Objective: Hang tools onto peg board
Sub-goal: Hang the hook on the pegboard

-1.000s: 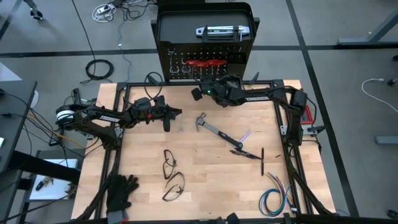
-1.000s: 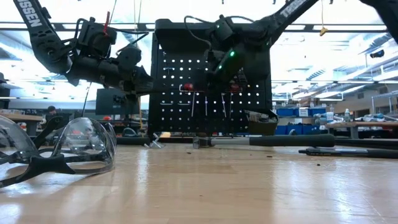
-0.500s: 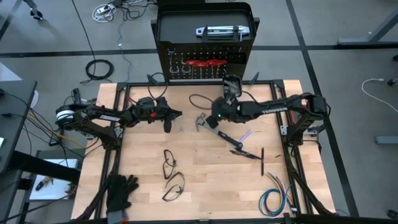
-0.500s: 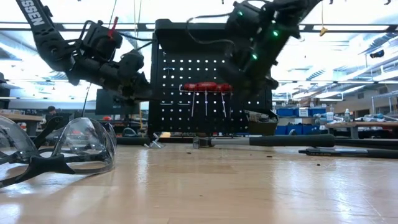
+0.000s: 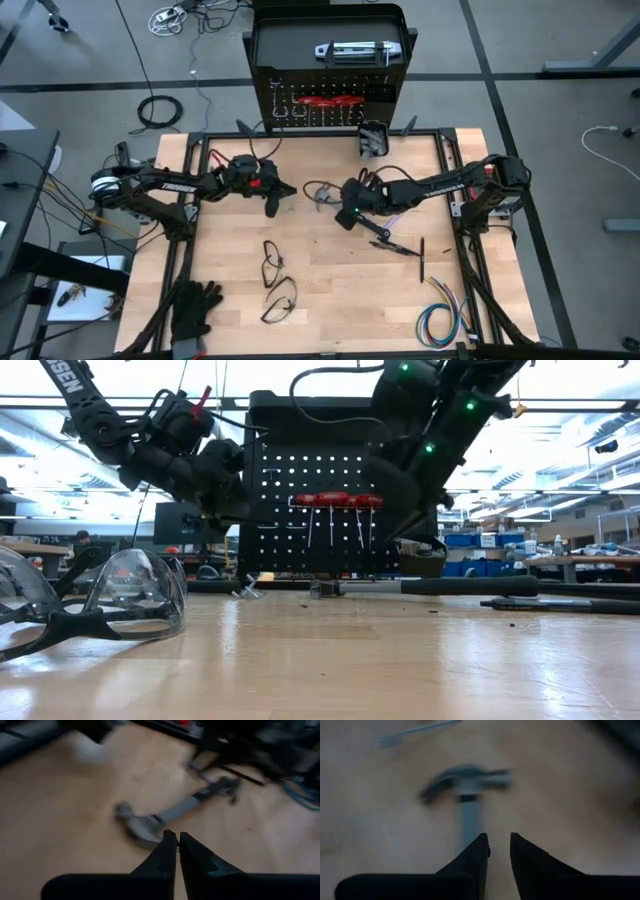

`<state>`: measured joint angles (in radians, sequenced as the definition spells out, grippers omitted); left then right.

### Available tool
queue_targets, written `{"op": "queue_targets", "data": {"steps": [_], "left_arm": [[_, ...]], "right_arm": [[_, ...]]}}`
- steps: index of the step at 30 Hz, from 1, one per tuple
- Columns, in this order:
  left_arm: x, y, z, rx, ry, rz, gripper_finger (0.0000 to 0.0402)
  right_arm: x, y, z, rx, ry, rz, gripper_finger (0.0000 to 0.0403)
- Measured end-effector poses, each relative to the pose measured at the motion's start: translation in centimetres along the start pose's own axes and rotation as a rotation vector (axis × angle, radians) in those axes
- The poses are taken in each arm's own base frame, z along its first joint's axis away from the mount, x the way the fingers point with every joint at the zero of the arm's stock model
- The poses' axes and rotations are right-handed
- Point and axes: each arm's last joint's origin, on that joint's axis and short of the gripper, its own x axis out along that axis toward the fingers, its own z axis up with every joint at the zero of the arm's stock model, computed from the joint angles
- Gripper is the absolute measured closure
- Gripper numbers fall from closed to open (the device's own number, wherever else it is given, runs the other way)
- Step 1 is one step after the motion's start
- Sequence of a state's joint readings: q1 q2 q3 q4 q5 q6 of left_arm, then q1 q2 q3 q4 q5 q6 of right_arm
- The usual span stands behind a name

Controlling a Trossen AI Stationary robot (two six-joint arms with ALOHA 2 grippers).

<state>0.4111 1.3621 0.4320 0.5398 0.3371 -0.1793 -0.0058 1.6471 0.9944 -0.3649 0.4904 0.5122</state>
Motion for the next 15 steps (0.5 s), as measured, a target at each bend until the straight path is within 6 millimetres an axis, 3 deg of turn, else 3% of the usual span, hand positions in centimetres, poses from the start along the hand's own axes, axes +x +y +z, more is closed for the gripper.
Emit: {"op": "queue_targets", "data": {"steps": [5, 10, 15], "left_arm": [[0.0, -0.7, 0.0, -0.084, 0.012, -0.04, 0.0378], [0.1, -1.5, -0.2, -0.036, 0.003, 0.117, 0.0378], [0.3, -2.7, -0.5, -0.016, 0.002, 0.122, 0.0378]], "right_arm": [[-0.4, 0.7, -1.4, -0.061, -0.013, -0.038, 0.0331], [-0.2, 1.1, -3.4, -0.093, -0.008, -0.023, 0.0345], [-0.4, 1.7, -4.0, -0.096, -0.013, 0.004, 0.0354]]}}
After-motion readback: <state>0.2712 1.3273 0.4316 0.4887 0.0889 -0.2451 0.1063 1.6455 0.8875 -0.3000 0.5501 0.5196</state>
